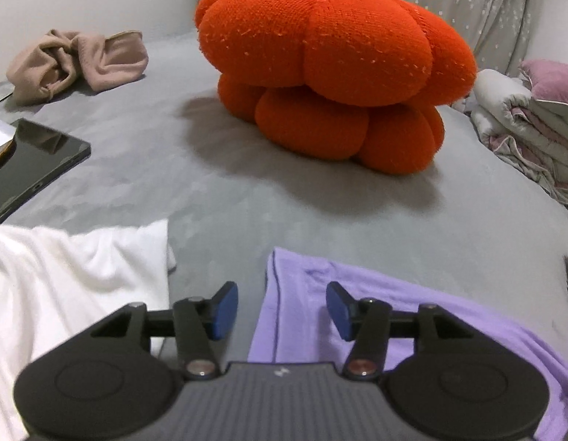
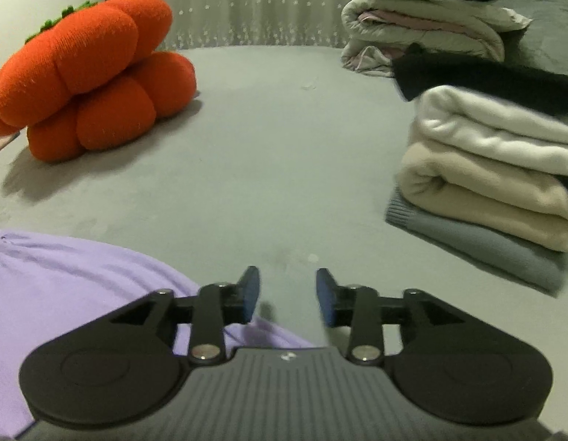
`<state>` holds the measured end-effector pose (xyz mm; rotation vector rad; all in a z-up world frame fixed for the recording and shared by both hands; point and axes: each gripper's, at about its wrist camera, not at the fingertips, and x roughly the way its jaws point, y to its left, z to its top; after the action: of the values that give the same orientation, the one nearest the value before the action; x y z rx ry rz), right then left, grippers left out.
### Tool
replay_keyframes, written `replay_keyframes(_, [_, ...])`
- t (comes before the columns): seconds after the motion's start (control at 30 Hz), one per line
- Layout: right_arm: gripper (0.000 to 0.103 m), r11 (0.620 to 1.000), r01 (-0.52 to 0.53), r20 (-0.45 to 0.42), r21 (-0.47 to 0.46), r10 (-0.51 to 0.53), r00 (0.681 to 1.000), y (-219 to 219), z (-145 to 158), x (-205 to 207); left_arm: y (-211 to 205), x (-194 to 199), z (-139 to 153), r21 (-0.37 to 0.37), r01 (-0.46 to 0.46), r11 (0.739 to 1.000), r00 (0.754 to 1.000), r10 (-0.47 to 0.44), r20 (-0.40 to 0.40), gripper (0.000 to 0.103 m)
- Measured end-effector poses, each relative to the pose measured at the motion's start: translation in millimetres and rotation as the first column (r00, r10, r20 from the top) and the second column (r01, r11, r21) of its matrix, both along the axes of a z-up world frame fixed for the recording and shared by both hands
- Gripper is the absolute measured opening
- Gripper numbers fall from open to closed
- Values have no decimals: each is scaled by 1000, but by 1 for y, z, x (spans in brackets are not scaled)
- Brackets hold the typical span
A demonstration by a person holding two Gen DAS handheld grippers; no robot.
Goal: Fold clothes
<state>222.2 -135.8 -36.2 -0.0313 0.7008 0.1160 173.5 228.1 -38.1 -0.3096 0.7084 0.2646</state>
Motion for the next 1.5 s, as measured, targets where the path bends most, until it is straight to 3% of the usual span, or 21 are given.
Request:
replay_keyframes(0.37, [40, 996, 75, -27, 41, -74, 997, -34, 16, -59, 6, -57, 15, -34, 4, 999, 1000, -5, -26, 57])
replay_keyframes(1.03, [46, 971, 199, -106, 133, -186, 977, -102, 12, -142, 9, -140, -2, -70, 19, 997, 992, -28, -122, 55])
replay_keyframes(1.13, [46, 966, 218, -113, 138, -204, 973, -115, 13, -152, 7, -150, -4, -34, 3, 999, 993, -7, -116, 44])
replay_keyframes(1.2, [48, 963, 231, -117, 141, -215, 969, -123, 14, -158, 3, -155, -8, 31, -3, 1000, 994, 7, -107, 30])
replay_keyframes(1.37, [50, 951, 266, -140, 158, -245, 959, -147, 16, -173, -11, -163, -13, 146, 1, 989, 996, 11, -84, 25])
replay_keyframes(1.5, [50, 938, 298, -168, 179, -269, 948, -170, 17, -184, -8, -174, -5, 99, -17, 995, 995, 26, -95, 26])
